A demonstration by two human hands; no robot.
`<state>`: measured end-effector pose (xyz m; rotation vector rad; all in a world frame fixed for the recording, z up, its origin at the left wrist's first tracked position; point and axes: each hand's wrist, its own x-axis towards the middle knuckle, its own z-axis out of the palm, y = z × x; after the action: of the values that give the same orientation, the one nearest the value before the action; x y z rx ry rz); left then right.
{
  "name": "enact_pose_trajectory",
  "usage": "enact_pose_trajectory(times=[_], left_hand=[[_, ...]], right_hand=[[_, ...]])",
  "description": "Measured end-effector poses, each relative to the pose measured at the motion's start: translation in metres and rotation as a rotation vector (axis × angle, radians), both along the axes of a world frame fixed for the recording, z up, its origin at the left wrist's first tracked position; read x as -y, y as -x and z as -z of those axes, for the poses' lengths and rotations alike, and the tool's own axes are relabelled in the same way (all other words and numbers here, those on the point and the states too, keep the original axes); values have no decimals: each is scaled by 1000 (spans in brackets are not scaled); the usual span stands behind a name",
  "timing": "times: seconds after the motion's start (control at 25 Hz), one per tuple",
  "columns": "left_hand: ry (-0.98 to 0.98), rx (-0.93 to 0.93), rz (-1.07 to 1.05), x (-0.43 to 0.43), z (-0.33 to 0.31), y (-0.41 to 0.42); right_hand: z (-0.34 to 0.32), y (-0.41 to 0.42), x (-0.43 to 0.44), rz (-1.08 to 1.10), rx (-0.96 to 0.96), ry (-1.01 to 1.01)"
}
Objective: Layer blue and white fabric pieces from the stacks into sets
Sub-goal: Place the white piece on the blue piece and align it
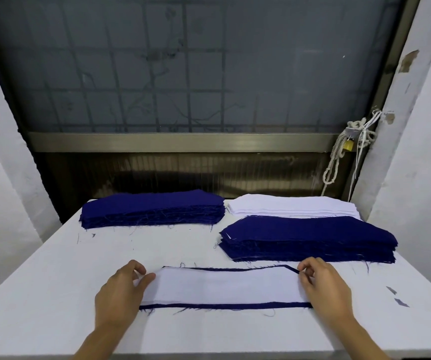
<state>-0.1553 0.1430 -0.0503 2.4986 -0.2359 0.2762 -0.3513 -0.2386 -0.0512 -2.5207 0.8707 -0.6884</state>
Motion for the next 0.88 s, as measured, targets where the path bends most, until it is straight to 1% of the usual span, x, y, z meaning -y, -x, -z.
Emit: enact_pose_trajectory(times=[0.2, 0.36, 0.52, 0.68, 0.76, 0.88], left_hand=[[19, 16, 1, -1, 2, 1], [30, 9, 2, -1, 2, 0], [147, -7, -5, -1, 0, -5], [208, 0, 78, 9, -18, -33], [233, -2, 135, 19, -34, -57], [214, 31, 208, 36, -57, -101]], right_hand=[[4, 0, 2, -4, 25, 13], [6, 0, 3, -40, 43, 96], [-2, -6, -4, -102, 74, 138], [-30, -43, -14, -171, 166, 112], [-47, -69, -19, -230, 175, 102], [-63, -112, -24, -274, 184, 38]])
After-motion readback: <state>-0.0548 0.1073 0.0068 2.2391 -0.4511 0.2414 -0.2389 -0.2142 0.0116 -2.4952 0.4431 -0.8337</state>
